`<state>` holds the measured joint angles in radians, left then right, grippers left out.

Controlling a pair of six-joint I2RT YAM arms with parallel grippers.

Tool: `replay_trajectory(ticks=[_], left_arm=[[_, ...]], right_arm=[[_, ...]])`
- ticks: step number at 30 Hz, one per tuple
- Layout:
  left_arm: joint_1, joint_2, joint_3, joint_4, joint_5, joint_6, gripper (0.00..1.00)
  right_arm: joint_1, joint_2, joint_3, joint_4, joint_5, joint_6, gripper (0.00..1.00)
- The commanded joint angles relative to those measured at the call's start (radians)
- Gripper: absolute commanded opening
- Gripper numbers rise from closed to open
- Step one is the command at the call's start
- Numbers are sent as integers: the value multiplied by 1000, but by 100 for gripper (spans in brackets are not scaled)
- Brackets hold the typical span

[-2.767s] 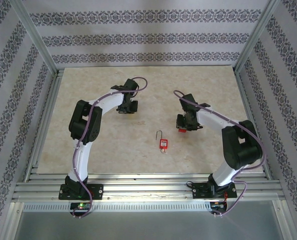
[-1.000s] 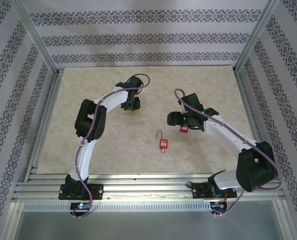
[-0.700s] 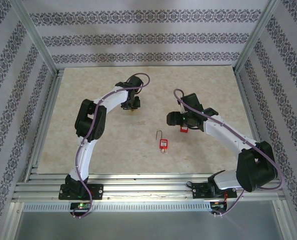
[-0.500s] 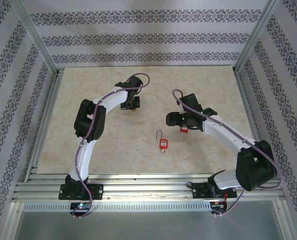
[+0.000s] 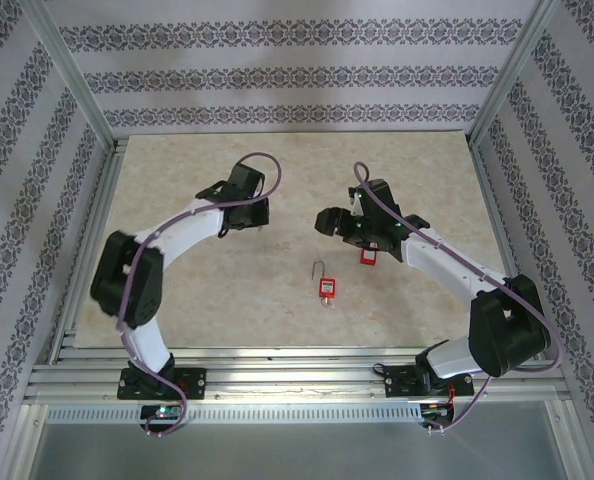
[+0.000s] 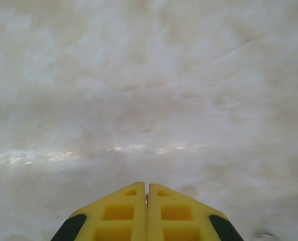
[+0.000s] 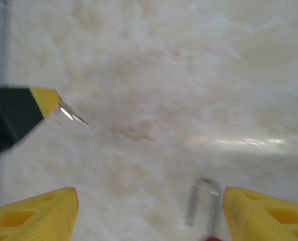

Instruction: Unlock with the key

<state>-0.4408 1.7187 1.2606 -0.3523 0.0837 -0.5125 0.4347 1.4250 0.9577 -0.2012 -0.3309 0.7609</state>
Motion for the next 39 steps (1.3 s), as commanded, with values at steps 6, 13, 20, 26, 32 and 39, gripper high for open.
replay_trajectory(ticks=[6, 13, 20, 26, 32, 39], left_arm=[[-46, -274, -227, 520, 74, -163, 0], [-126, -327, -290, 729, 34, -108, 0], [-178, -312, -342, 848, 32, 0, 0], [-200, -311, -410, 978, -12, 28, 0], [-200, -280, -422, 1048, -7, 37, 0], [-209, -252, -448, 1159, 29, 39, 0]], right_arm=[[47, 12, -33, 378, -96, 403, 74], [61, 33, -29, 488, -103, 517, 69], [59, 71, -60, 595, -121, 626, 66], [61, 95, -106, 692, -129, 718, 66], [64, 76, -156, 724, -114, 742, 66], [61, 100, -198, 869, -105, 856, 67]])
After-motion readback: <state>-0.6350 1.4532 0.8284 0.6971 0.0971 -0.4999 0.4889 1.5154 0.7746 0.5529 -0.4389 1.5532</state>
